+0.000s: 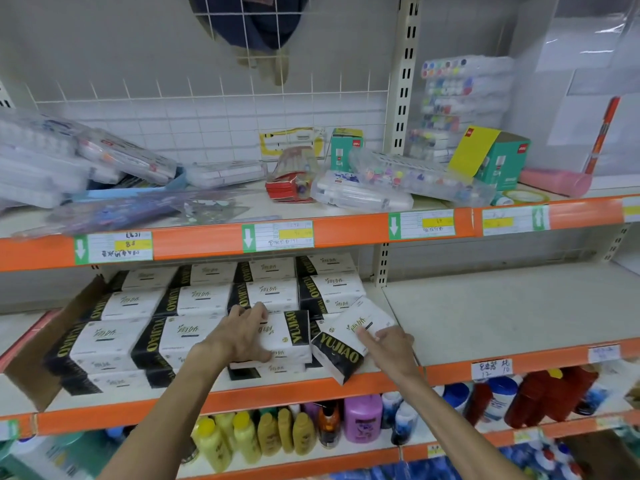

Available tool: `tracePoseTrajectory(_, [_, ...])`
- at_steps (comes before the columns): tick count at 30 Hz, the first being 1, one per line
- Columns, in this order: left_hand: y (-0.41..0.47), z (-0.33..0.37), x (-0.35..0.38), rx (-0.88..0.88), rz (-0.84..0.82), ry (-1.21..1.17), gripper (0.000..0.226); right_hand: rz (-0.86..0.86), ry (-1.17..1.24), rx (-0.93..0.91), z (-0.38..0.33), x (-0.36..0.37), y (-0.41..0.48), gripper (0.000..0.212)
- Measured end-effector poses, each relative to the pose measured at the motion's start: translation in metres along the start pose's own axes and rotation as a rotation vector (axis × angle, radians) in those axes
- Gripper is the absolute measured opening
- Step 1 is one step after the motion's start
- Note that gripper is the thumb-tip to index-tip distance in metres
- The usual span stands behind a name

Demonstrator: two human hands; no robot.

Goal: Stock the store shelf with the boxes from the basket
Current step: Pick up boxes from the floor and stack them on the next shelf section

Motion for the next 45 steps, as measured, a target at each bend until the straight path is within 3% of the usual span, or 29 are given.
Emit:
tracePoseTrajectory(2, [0.005,0.002,0.000,-0.011,-0.037,-0.018,0.089,-0.017,0.367,0.153,0.004,-0.006,0.009,0.033])
tracePoseTrajectory(4, [0.007,0.004,0.002,-0.014,-0.049,0.012,0.097,-0.080,0.588,0.304,0.008,-0.007,0.014,0.026])
tracePoseTrajectory(11, [-0.004,0.020,0.007,-0.156,0.121,0.058,0.101,-0.159,0.672,0.410,0.022,-0.023,0.036,0.049])
tracePoseTrajectory(15, [-0.008,0.040,0.012,-0.280,0.094,-0.064,0.100,-0.089,0.722,0.419,0.030,-0.034,0.045,0.052])
tracePoseTrajectory(19, [-0.010,0.043,0.024,-0.384,0.035,-0.292,0.091,-0.133,0.709,0.431,0.039,-0.037,0.046,0.036])
tracePoseTrajectory(22, [-0.012,0.043,0.036,-0.453,0.152,-0.444,0.055,-0.144,0.681,0.414,0.044,-0.037,0.048,0.034])
tracePoseTrajectory(24, [-0.017,0.041,0.039,-0.574,0.243,-0.520,0.068,-0.162,0.662,0.405,0.045,-0.035,0.048,0.035])
tracePoseTrajectory(27, [-0.017,0.044,0.036,-0.705,0.239,-0.576,0.098,-0.185,0.625,0.403,0.043,-0.029,0.046,0.038])
tracePoseTrajectory(31, [-0.013,0.048,0.032,-0.875,0.241,-0.759,0.103,-0.184,0.575,0.388,0.042,-0.021,0.040,0.063])
tracePoseTrajectory(33, [-0.010,0.053,0.031,-0.929,0.271,-0.807,0.096,-0.166,0.550,0.368,0.041,-0.020,0.039,0.062])
tracePoseTrajectory(36, [-0.004,0.056,0.034,-0.965,0.331,-0.826,0.083,-0.136,0.497,0.339,0.041,-0.019,0.037,0.058])
tracePoseTrajectory(41, [-0.004,0.066,0.031,-0.957,0.359,-1.234,0.045,-0.142,0.403,0.299,0.038,-0.019,0.040,0.049])
tracePoseTrajectory(43, [-0.007,0.066,0.028,-0.908,0.343,-1.115,0.054,-0.135,0.361,0.270,0.037,-0.019,0.043,0.053])
tracePoseTrajectory(45, [-0.007,0.060,0.030,-0.715,0.301,-0.814,0.073,-0.118,0.317,0.227,0.033,-0.020,0.045,0.051])
Point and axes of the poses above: each hand's wrist, its own y-axis towards the middle knuckle, its own x-axis out of the palm, z = x × y, the point moved 3 cm from there along y, towards the middle knuckle, and after that the axes turned 4 degrees about y, right-handed, at the moved point
